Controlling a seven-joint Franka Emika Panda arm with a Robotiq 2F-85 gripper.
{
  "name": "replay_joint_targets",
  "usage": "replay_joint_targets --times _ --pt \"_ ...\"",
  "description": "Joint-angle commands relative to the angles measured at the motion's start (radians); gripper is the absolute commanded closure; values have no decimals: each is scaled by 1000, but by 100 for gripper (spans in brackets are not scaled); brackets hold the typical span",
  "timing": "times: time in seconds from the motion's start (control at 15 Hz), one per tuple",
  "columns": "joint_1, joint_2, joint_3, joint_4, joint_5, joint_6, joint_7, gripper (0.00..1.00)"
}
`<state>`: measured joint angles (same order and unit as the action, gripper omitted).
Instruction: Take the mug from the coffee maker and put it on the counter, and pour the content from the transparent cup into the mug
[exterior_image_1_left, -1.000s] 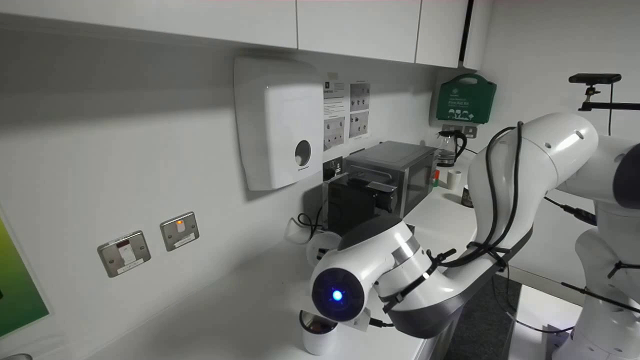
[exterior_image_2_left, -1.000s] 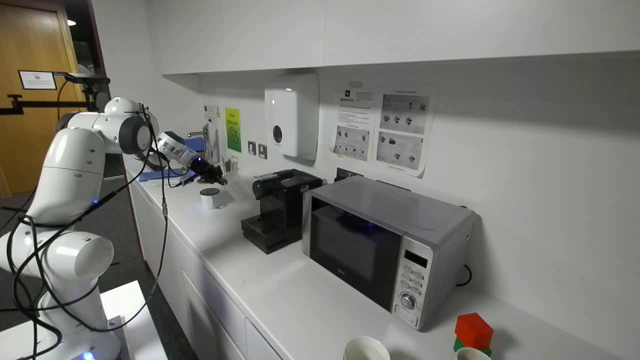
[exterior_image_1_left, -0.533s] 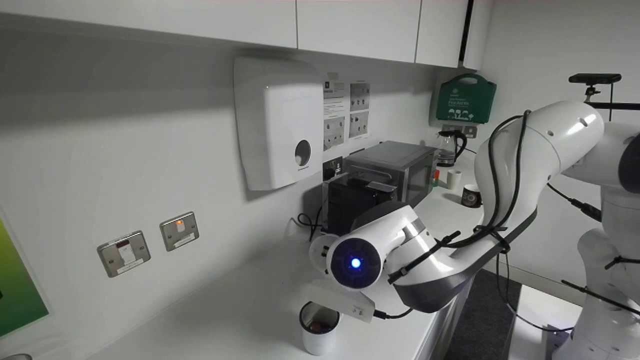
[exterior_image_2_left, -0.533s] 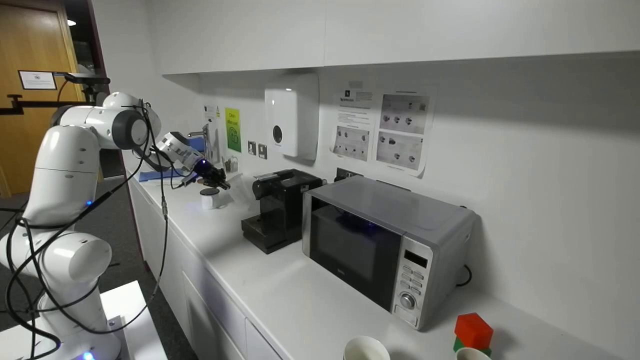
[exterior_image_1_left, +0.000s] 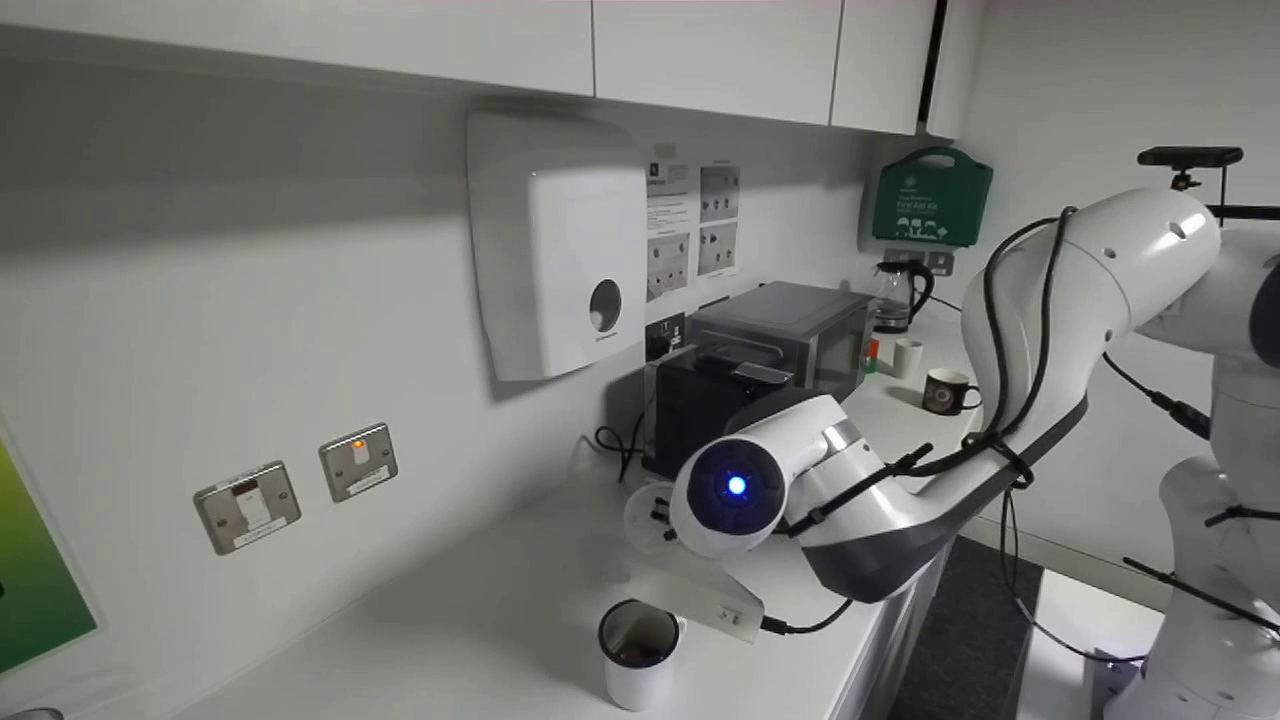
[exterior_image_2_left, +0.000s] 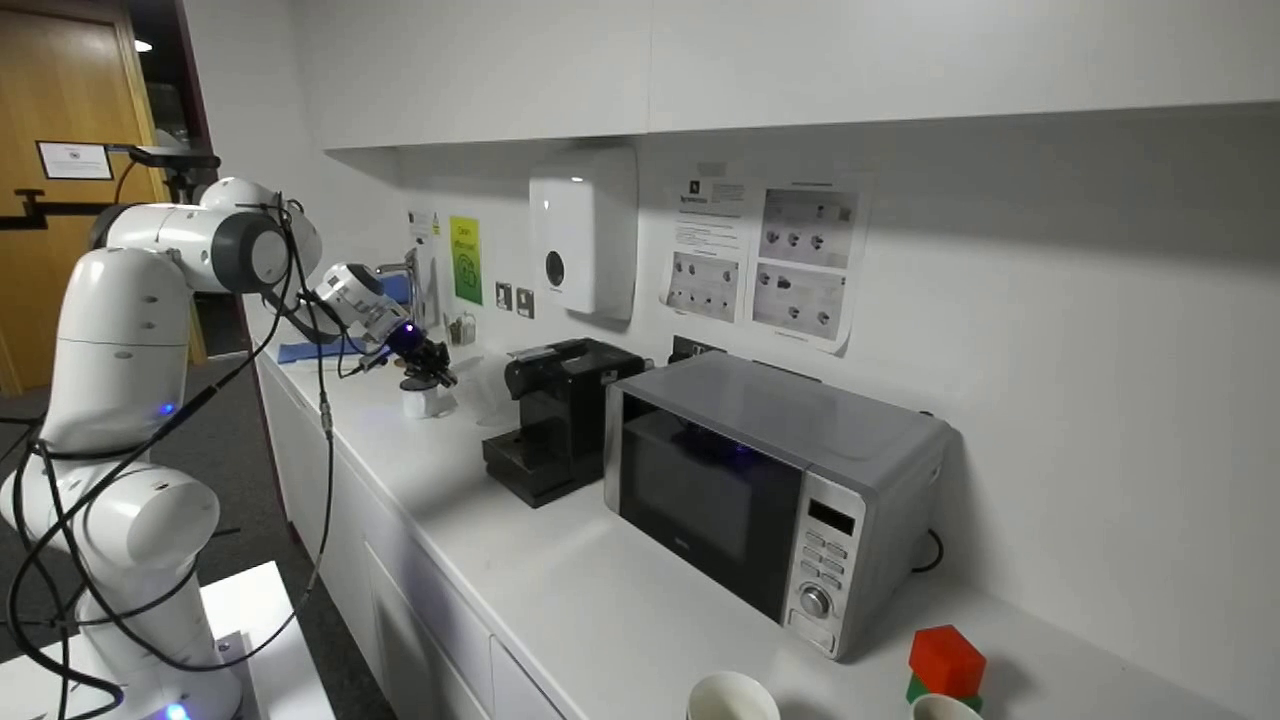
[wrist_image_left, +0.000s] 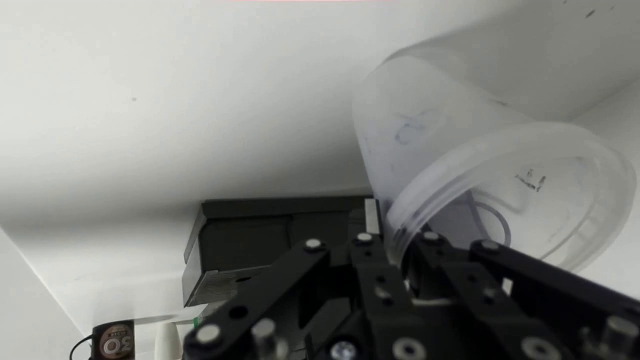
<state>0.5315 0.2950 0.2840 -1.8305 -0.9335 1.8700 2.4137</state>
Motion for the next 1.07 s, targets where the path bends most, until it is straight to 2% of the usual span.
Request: replay_joint_targets --times 0.0,0.53,1.0 --pt "-43 -74 32 -69 63 51 -71 98" --pt "-77 -120 29 -112 173 194 -211 98" --pt "-105 -136 18 -140 247 291 -277 98"
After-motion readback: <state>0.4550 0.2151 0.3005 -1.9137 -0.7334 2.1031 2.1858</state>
